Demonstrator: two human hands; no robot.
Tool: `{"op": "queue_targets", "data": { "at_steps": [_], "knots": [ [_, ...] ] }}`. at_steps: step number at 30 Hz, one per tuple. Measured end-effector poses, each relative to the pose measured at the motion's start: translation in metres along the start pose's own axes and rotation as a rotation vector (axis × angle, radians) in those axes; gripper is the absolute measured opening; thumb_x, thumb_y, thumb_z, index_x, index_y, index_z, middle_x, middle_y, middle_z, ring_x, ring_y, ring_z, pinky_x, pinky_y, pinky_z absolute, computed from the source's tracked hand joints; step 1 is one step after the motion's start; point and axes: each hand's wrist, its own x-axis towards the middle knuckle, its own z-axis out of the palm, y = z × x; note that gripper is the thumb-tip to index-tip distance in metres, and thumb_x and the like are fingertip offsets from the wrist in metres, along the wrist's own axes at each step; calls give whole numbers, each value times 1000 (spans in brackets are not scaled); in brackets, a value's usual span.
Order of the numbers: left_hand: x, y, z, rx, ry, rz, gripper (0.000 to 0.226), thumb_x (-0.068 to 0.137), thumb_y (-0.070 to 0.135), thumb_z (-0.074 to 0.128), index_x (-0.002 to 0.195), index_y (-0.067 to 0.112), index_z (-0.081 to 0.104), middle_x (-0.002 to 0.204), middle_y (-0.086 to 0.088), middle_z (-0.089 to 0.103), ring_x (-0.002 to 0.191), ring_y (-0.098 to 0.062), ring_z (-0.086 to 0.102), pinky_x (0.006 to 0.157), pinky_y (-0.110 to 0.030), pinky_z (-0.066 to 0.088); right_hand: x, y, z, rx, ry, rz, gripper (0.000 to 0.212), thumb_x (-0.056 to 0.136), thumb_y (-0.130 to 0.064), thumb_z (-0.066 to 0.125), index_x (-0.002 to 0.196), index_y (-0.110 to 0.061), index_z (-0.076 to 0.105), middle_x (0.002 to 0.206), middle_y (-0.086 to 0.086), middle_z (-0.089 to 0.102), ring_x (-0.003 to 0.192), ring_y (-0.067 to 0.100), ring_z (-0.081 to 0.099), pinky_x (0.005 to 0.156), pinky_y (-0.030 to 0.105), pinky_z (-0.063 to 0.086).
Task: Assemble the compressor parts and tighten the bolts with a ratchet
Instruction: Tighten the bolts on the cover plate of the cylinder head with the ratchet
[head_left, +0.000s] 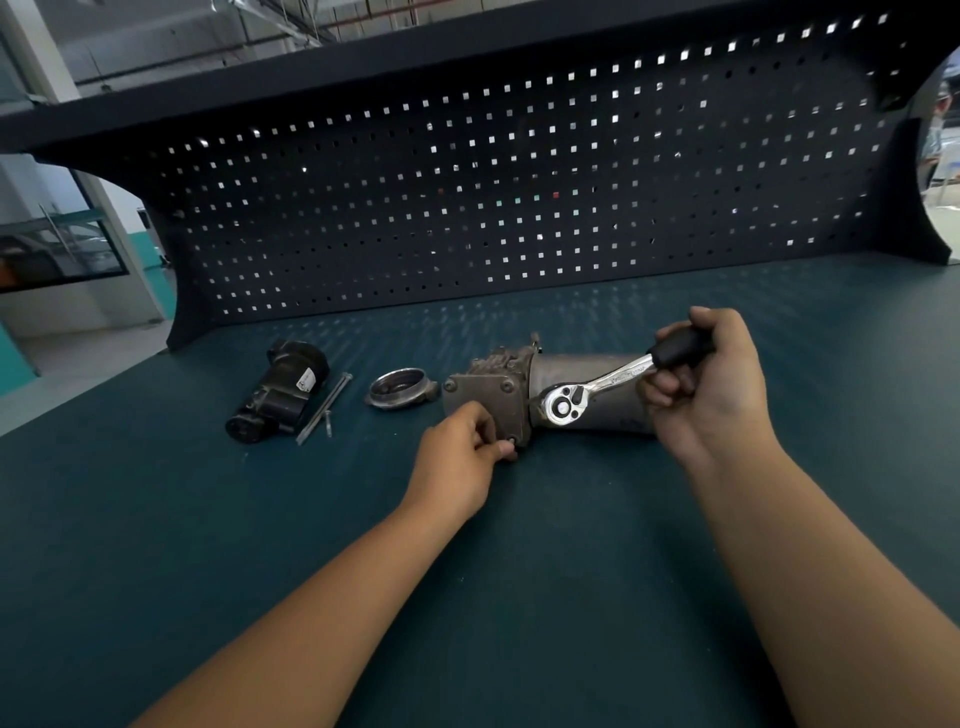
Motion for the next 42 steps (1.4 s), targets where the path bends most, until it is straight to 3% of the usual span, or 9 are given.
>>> {"op": "queue_targets", "data": {
  "at_steps": [4,8,11,16,18,21,26,34,42],
  "knots": [
    [-1,0,2,120,25,97,29,84,11,64,71,20,40,76,-4,67,74,-19,61,66,-34,46,-1,0,1,-3,0,-4,31,90,-21,42,61,-8,43,33,-4,23,27,9,24,33,13,20],
    [-1,-2,-1,206,49,95,20,85,26,64,83,10,53,74,-7,66,73,-23,61,68,-37,50,-1,1,1,-2,-7,0,32,89,-21,41,60,-9,43,33,-4,21,26,9,23,32,13,19],
    [-1,-2,-2,266,32,78,21,87,35,61,84,15,66,76,-4,67,76,-21,61,69,-32,49,-1,1,1,-7,-19,4,32,90,-21,41,60,-8,43,32,-4,21,26,9,23,32,12,19],
    [1,0,0,221,-9,52,22,89,31,59,81,13,69,73,-3,66,69,-16,59,62,-23,45,-1,2,1,-16,-25,3,32,90,-21,41,60,-9,43,31,-4,22,26,9,23,32,12,18],
    [2,0,-1,145,-80,-9,24,91,29,57,77,13,69,62,3,63,54,-4,54,48,-12,38,-1,2,1,-20,-25,5,32,90,-21,41,61,-9,43,31,-4,22,26,9,23,32,13,18],
    [7,5,-3,-137,-267,-255,27,94,25,53,72,13,64,47,7,61,32,2,41,34,-11,29,-1,2,1,-39,-28,1,32,90,-21,41,61,-9,42,31,-4,22,26,9,23,32,13,18],
    [18,7,-13,-698,-470,-677,24,97,15,45,79,5,56,49,1,63,28,1,38,25,-8,18,0,2,1,-51,-32,-9,31,90,-21,40,62,-8,42,31,-5,26,26,9,24,32,12,18],
    [23,8,-18,-780,-563,-777,23,97,16,44,83,2,55,44,0,57,27,1,38,24,-7,17,1,3,0,-69,-25,-10,33,90,-21,41,60,-8,43,31,-4,20,26,9,23,33,12,18],
    [24,7,-16,-761,-574,-763,25,97,17,44,80,3,55,43,2,56,26,1,38,23,-8,18,1,4,0,-77,-34,-6,33,90,-22,41,60,-8,43,31,-4,19,26,9,22,33,11,17]
  ]
}}
